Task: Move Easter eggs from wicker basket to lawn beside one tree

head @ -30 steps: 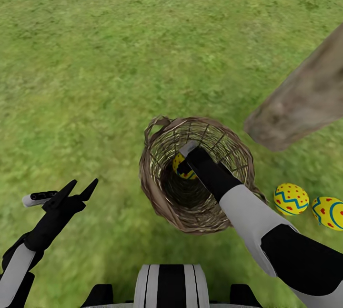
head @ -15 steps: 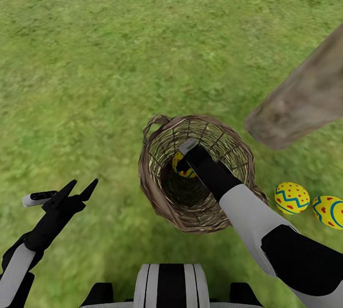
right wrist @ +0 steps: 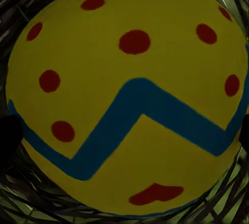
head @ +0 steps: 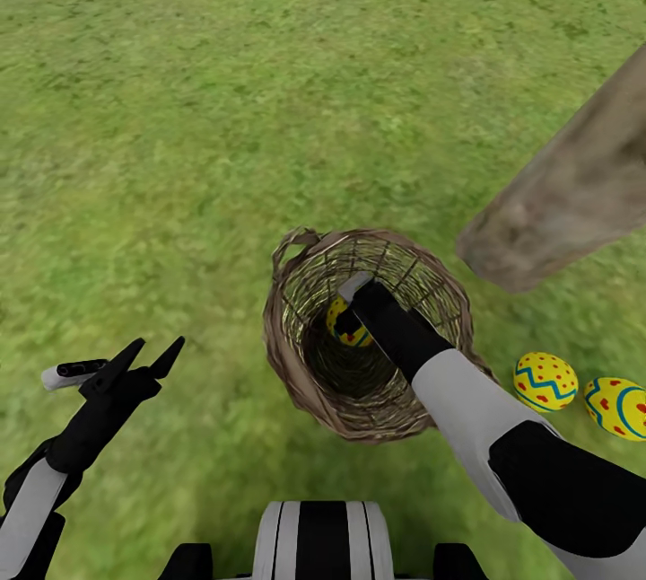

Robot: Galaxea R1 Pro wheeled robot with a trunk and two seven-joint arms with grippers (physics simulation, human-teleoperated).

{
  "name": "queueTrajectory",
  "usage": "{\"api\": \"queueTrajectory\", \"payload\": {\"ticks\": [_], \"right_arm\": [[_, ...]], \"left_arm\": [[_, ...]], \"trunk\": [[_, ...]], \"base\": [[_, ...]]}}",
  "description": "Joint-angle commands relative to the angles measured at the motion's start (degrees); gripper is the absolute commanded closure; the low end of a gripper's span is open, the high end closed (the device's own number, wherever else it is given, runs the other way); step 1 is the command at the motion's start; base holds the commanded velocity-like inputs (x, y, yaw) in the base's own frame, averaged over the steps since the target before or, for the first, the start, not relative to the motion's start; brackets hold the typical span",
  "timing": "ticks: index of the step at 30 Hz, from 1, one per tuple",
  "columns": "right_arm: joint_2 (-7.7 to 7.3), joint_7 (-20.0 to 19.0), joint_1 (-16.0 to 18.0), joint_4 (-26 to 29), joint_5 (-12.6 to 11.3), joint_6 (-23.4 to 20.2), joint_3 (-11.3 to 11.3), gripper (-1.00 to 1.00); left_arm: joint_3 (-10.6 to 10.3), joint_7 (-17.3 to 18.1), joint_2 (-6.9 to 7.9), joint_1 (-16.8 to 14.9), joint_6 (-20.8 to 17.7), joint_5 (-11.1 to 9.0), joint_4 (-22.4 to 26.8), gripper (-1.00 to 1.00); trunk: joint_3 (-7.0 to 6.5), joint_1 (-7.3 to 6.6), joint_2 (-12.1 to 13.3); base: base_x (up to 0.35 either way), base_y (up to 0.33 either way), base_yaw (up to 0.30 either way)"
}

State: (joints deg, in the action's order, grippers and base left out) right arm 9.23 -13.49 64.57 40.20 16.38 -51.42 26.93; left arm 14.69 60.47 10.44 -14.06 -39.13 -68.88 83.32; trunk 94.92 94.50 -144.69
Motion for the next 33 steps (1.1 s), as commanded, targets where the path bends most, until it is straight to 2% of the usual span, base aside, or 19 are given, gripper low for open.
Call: {"api": "queueTrajectory", "payload": {"ticks": [1,8,14,21,24,27,30,33], "right_arm": [[-0.04,-0.48,0.03,0.05,0.58,-0.24,0.07,1.00],[-0.25,-0.57,0.03,0.12,0.80,-1.44,0.39,1.00],[-0.69,-0.49,0.33,-1.61,0.52,-3.32,0.18,1.00],[-0.88,-0.54,0.29,-1.44,0.49,-5.55,0.14,1.00],[-0.88,-0.52,0.29,-1.14,0.49,-6.31,0.08,1.00],[-0.82,-0.53,0.29,-1.11,0.49,-6.32,0.05,1.00],[-0.80,-0.55,0.29,-1.09,0.49,-6.35,0.05,1.00],[-0.87,-0.55,0.29,-1.12,0.49,-6.36,0.05,1.00]], "left_arm": [[-0.01,0.00,0.01,-0.01,-0.42,-0.29,0.00,-1.00],[0.00,0.03,0.07,0.00,-0.42,-0.29,0.03,-1.00],[-0.01,0.06,-0.05,0.82,-0.33,-0.47,-0.09,-1.00],[-0.01,0.18,-0.07,1.05,-0.33,-0.47,-0.09,-1.00],[-0.01,0.28,-0.07,1.05,-0.33,-0.47,-0.10,-1.00],[0.02,2.30,-0.07,1.05,-0.33,-0.47,-0.17,-1.00],[0.07,2.69,-0.07,1.05,-0.33,-0.47,-0.18,-1.00],[0.08,2.66,-0.07,1.05,-0.29,-0.39,-0.10,-1.00]], "trunk": [[-0.20,-0.03,0.00],[-1.75,-0.21,0.10],[-1.74,-0.21,0.10],[-1.74,-0.21,0.10],[-1.74,-0.21,0.10],[-1.74,-0.21,0.10],[-1.74,-0.21,0.10],[-2.41,-0.29,0.14]], "base": [[0.000,0.000,0.000],[0.000,0.000,0.000],[-0.028,0.000,0.000],[-0.300,0.000,0.000],[-0.052,0.000,0.000],[-0.005,0.000,0.000],[0.000,0.000,0.000],[0.000,0.000,0.000]]}}
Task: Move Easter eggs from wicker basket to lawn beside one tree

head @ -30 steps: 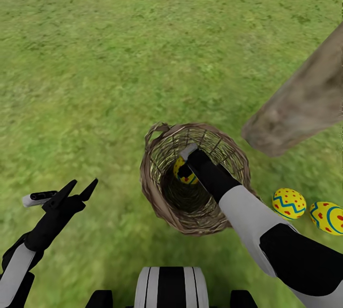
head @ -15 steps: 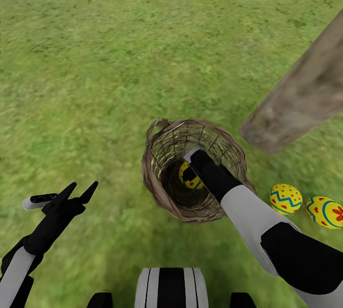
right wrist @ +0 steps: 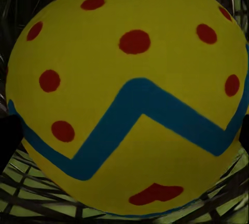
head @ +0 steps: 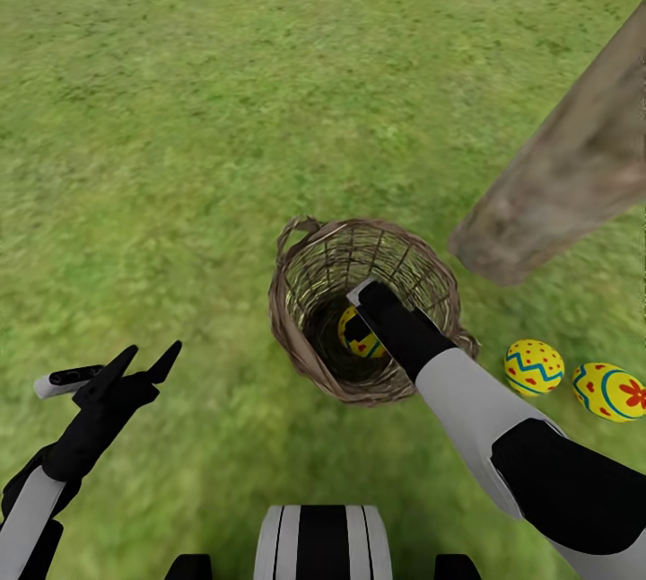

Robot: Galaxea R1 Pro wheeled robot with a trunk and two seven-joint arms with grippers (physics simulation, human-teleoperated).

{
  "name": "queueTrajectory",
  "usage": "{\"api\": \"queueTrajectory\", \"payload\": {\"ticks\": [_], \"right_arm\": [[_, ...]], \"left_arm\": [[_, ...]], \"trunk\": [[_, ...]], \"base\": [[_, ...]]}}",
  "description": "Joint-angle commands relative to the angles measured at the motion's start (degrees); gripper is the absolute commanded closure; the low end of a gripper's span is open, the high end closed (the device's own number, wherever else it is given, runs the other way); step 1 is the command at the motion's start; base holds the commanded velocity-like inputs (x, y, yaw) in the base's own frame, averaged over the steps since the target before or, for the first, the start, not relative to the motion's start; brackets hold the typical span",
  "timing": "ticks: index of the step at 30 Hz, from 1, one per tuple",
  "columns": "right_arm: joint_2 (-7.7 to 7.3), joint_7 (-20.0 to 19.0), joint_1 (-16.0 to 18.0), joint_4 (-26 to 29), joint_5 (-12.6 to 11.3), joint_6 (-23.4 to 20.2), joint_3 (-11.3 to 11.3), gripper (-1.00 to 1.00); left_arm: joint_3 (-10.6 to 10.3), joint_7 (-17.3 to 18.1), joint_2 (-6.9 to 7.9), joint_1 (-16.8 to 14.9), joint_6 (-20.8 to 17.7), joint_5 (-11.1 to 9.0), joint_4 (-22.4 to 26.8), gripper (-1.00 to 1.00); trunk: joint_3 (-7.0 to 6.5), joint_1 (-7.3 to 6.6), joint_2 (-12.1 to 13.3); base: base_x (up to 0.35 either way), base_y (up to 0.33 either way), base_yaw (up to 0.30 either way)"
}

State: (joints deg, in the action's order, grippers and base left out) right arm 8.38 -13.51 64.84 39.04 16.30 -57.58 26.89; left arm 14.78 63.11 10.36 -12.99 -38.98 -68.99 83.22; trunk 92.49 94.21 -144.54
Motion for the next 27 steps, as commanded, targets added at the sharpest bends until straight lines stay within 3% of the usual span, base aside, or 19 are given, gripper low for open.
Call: {"api": "queueTrajectory", "payload": {"ticks": [1,12,15,18,23,25,27], "right_arm": [[-0.01,-0.54,0.03,0.04,0.58,-0.19,0.10,1.00],[0.00,-0.68,0.03,0.40,0.38,-0.25,-0.05,1.00],[-0.09,-1.61,0.03,0.53,0.32,-0.29,-2.57,1.00],[-1.84,-10.00,0.04,1.24,0.65,-0.33,-4.93,1.00],[-3.80,-12.57,0.03,5.10,0.37,-0.34,-5.00,1.00],[-4.74,-16.46,0.03,5.99,0.39,-0.34,-5.00,1.00],[-7.02,-23.01,0.03,8.40,0.49,-0.41,-4.94,1.00]], "left_arm": [[-0.03,0.00,0.01,-0.01,-0.41,-0.18,0.01,-1.00],[-0.01,0.07,0.10,-0.01,-0.41,-0.09,0.19,-1.00],[0.02,0.08,0.10,-0.01,-0.40,-0.09,0.19,-1.00],[-0.03,0.05,0.08,-0.01,-0.40,-0.09,0.19,-1.00],[-0.09,0.00,0.02,-0.01,-0.40,-0.04,0.16,-1.00],[-0.10,-0.01,0.02,-0.01,-0.40,-0.01,0.18,-1.00],[-0.10,-0.01,0.01,-0.01,-0.40,-0.01,0.12,-1.00]], "trunk": [[-0.20,-0.03,0.00],[-2.63,-0.31,0.15],[-3.30,-0.39,0.19],[-3.96,-0.47,0.23],[-5.07,-0.60,0.30],[-5.51,-0.65,0.32],[-5.96,-0.70,0.35]], "base": [[0.000,0.000,0.000],[0.000,0.000,0.000],[0.000,0.000,0.000],[0.000,0.000,0.000],[0.000,0.000,0.000],[0.000,0.000,0.000],[0.000,0.000,0.000]]}}
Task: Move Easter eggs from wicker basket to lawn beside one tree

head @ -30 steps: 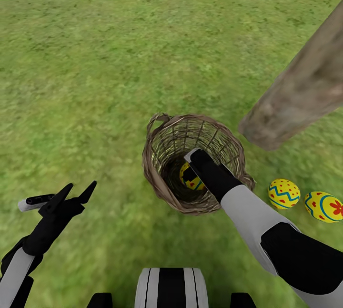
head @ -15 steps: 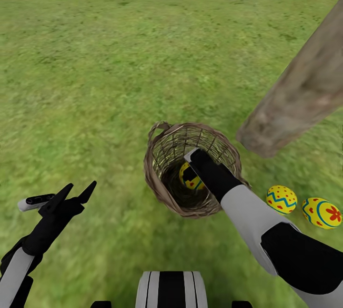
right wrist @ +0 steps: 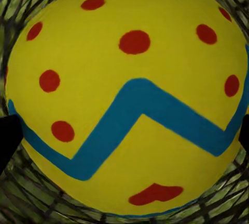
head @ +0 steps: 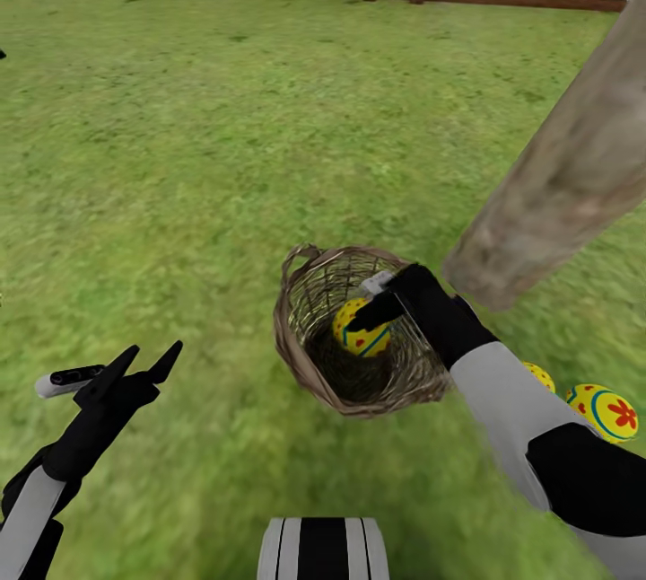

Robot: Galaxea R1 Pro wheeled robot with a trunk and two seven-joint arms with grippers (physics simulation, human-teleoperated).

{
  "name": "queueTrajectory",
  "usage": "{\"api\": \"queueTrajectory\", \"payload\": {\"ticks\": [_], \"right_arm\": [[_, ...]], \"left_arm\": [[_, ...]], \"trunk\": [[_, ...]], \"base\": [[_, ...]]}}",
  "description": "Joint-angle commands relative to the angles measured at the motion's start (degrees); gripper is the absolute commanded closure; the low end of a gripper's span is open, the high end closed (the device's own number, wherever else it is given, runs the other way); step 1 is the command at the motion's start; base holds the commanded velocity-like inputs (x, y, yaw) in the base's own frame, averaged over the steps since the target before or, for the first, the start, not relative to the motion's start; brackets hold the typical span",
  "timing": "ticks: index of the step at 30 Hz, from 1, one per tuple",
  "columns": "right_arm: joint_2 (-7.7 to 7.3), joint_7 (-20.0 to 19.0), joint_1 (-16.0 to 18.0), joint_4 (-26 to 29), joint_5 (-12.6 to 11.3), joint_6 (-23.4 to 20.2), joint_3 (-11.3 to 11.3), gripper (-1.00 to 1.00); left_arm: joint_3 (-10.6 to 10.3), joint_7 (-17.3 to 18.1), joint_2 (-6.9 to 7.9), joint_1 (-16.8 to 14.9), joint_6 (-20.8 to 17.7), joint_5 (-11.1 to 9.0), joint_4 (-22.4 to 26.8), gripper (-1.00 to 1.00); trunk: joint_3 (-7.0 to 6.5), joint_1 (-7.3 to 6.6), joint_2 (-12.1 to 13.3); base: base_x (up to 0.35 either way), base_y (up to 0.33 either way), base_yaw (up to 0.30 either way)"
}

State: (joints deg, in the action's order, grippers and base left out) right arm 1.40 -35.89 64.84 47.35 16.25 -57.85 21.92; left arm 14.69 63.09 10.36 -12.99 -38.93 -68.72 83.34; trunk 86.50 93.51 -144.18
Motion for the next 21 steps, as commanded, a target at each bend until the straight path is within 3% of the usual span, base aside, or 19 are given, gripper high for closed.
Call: {"api": "queueTrajectory", "payload": {"ticks": [1,2,5,10,12,14,16,17,18,19,21], "right_arm": [[-1.30,-3.70,0.02,1.00,0.54,-0.16,0.04,1.00],[-2.07,-5.70,0.02,1.27,0.54,-0.16,0.05,1.00],[-5.57,-16.52,0.02,3.56,0.51,-0.16,0.05,1.00],[-15.15,-41.92,-0.06,11.75,-0.14,-0.12,-0.53,1.00],[-19.11,-50.25,-0.21,15.56,-2.91,-0.08,-4.29,1.00],[-22.02,-53.84,-0.81,17.88,-9.52,0.02,-7.72,1.00],[-24.66,-54.11,-2.75,18.62,-19.31,0.14,-8.99,1.00],[-25.63,-54.11,-5.55,18.80,-29.86,0.44,-9.32,1.00],[-25.77,-54.11,-6.84,18.87,-33.02,0.59,-9.39,1.00],[-25.76,-54.11,-7.67,18.66,-34.37,0.66,-9.42,1.00],[-25.45,-54.07,-13.94,18.55,-35.17,0.90,-9.47,1.00]], "left_arm": [[-0.01,0.02,0.01,-0.02,-0.44,-0.21,-0.01,-1.00],[-0.01,0.02,0.01,-0.02,-0.44,-0.16,-0.02,-1.00],[-0.01,0.02,0.01,-0.02,-0.44,-0.03,-0.02,-1.00],[-0.01,0.02,0.01,-0.02,-0.44,-0.01,-0.02,-1.00],[-0.01,0.02,0.01,-0.02,-0.44,-0.01,-0.02,-1.00],[-0.01,0.02,0.01,-0.02,-0.44,-0.01,-0.02,-1.00],[-0.07,0.01,0.01,-0.02,-0.44,-0.01,-0.02,-1.00],[-0.08,0.01,0.01,-0.02,-0.44,-0.01,-0.02,-1.00],[-0.04,0.01,0.01,-0.02,-0.44,-0.01,-0.02,-1.00],[-0.06,-0.03,0.01,-0.02,-0.44,-0.01,-0.02,-1.00],[0.02,-0.12,0.05,-0.02,-0.44,0.02,-0.05,-1.00]], "trunk": [[-0.19,-0.03,0.00],[-0.41,-0.06,0.02],[-1.08,-0.13,0.06],[-2.19,-0.26,0.12],[-2.63,-0.31,0.15],[-3.07,-0.36,0.18],[-3.52,-0.42,0.20],[-3.74,-0.44,0.22],[-3.96,-0.47,0.23],[-4.18,-0.49,0.24],[-4.62,-0.55,0.27]], "base": [[0.000,0.000,0.000],[0.000,0.000,0.000],[0.000,0.000,0.000],[0.000,0.000,0.000],[0.000,0.000,0.000],[0.000,0.000,0.000],[0.000,0.000,0.000],[0.000,0.000,0.000],[0.000,0.000,0.000],[0.000,0.000,0.000],[0.000,0.000,0.000]]}}
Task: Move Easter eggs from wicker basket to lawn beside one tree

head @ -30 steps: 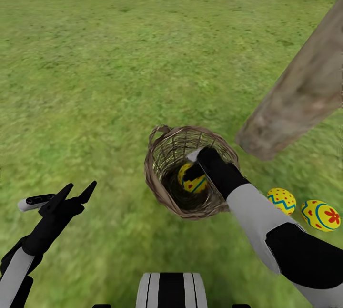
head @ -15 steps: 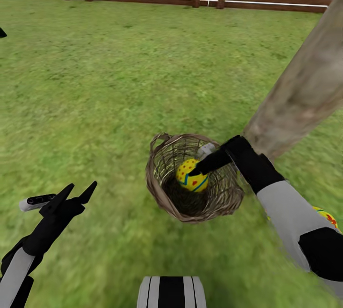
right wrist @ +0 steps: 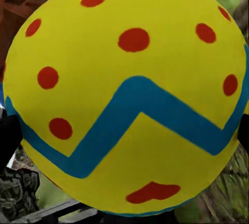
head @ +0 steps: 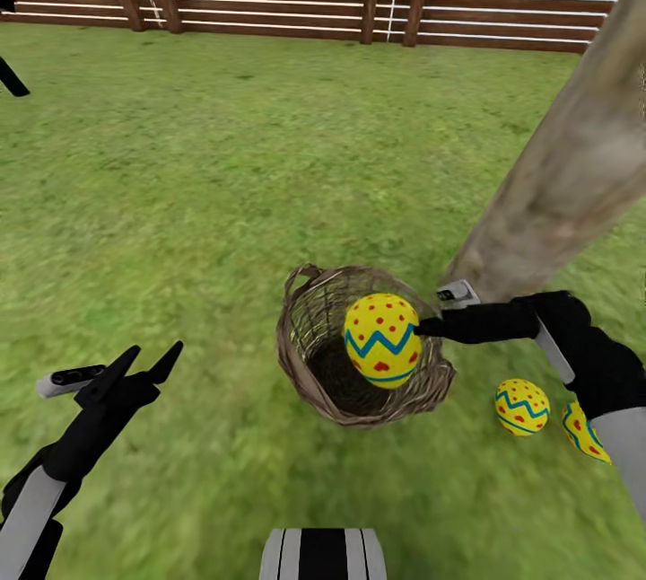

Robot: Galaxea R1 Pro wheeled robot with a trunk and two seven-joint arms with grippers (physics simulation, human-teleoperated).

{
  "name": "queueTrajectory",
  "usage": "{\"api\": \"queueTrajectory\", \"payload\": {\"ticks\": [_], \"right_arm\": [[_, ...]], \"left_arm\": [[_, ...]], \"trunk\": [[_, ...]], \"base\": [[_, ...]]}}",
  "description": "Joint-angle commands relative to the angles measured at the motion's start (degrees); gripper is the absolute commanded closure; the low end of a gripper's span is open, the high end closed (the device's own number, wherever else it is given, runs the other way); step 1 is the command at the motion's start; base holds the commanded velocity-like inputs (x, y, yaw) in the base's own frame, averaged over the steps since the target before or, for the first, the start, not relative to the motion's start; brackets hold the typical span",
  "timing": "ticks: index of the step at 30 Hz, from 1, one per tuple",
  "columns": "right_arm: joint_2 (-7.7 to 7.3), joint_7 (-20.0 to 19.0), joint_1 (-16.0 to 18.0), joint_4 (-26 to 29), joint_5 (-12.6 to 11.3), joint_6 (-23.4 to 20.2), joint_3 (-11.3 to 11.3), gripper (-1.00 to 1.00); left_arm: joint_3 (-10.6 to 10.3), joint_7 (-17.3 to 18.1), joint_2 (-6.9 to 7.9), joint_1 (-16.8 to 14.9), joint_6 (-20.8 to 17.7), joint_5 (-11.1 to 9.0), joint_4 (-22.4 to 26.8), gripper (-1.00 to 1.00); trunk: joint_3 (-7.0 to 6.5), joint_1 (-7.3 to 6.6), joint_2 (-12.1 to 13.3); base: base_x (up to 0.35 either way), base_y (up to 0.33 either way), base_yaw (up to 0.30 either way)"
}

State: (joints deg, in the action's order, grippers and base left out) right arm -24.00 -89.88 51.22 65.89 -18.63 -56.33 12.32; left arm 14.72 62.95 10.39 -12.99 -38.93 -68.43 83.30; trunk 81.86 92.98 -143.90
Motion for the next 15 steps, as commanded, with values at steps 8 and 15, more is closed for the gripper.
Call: {"api": "queueTrajectory", "payload": {"ticks": [8,15], "right_arm": [[5.22,6.16,-4.04,2.68,-0.71,-0.83,-2.76,1.00],[8.79,10.28,-4.29,2.58,-0.79,-0.88,-2.99,1.00]], "left_arm": [[0.26,1.02,0.17,-0.02,-0.53,-0.56,0.45,-1.00],[-0.01,2.11,-0.02,-0.02,-0.51,-0.72,0.47,-1.00]], "trunk": [[-1.75,-0.22,0.09],[-2.86,-0.35,0.16]], "base": [[0.000,0.000,0.000],[0.000,0.000,-0.088]]}}
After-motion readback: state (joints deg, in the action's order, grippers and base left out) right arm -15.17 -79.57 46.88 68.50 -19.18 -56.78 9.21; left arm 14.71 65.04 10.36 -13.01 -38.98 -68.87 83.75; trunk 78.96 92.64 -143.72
